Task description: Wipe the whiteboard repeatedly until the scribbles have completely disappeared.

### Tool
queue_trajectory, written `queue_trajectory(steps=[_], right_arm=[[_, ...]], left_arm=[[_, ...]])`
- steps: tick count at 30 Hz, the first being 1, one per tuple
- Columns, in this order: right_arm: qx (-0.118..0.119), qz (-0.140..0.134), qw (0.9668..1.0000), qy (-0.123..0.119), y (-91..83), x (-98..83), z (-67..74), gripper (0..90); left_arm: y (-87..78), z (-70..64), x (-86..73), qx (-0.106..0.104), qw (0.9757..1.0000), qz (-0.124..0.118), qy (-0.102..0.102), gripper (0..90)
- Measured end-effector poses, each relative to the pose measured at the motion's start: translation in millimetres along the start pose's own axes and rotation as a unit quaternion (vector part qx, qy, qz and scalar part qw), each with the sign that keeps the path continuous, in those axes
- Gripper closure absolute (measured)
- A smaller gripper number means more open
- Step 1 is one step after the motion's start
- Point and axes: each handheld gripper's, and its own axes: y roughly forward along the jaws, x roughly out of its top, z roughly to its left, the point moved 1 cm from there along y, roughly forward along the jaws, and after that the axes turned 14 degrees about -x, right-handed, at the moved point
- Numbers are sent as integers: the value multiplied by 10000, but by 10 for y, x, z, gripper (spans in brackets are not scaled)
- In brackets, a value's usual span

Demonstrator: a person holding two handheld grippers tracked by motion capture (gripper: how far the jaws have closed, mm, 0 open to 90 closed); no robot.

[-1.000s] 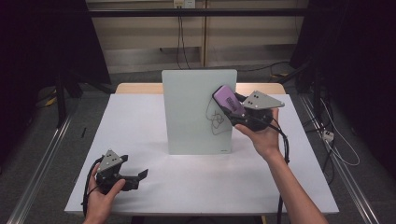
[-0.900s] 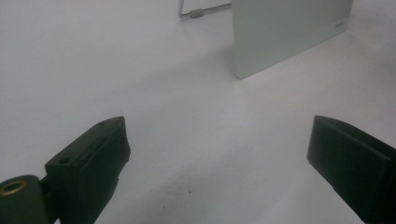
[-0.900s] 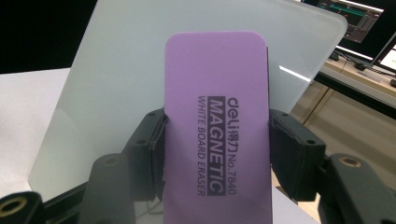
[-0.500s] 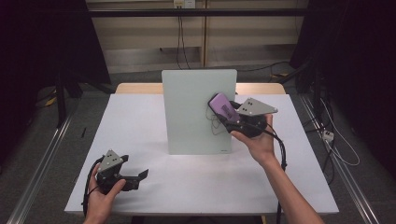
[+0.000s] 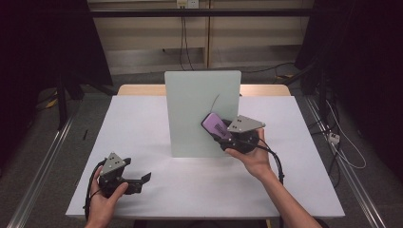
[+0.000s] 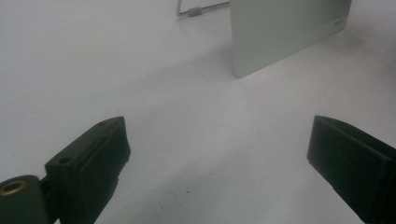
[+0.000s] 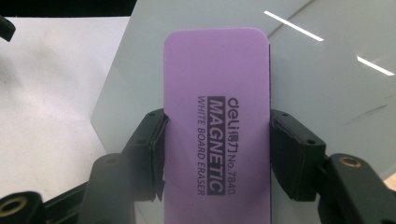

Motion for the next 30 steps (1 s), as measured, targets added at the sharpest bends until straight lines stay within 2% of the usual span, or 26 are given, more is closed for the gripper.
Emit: queue_trajectory(steps=[2,5,11,13,18,22,24,30], right_arm=[[24,-13,10000,33,-2,15,-19,421],[-106,-78,9999,-18,-23,80,-53,421],[-366,-337,9985,224,-92,273,-288,420],[-426,-411,9975,380,-119,331,-378,420],[-526,-592,9958,458,-164,492,-536,420],[-637,-610,9953,404,-154,585,-563,420],[-642,-600,9950,481,-143,590,-570,421],[-661,-316,9971,222,-109,537,-437,421]], left_arm=[[-2,2,1,12,10000,-5,-4,56],[3,7,-1,9,10000,9,-6,56],[-7,6,0,15,10000,-11,-8,56],[-10,9,0,17,10000,-15,-9,56],[-5,1,2,22,10000,-18,0,56],[-9,4,2,4,10000,-14,-5,56],[-14,4,3,13,10000,-19,11,56],[-4,-2,4,13,10000,-7,19,56]])
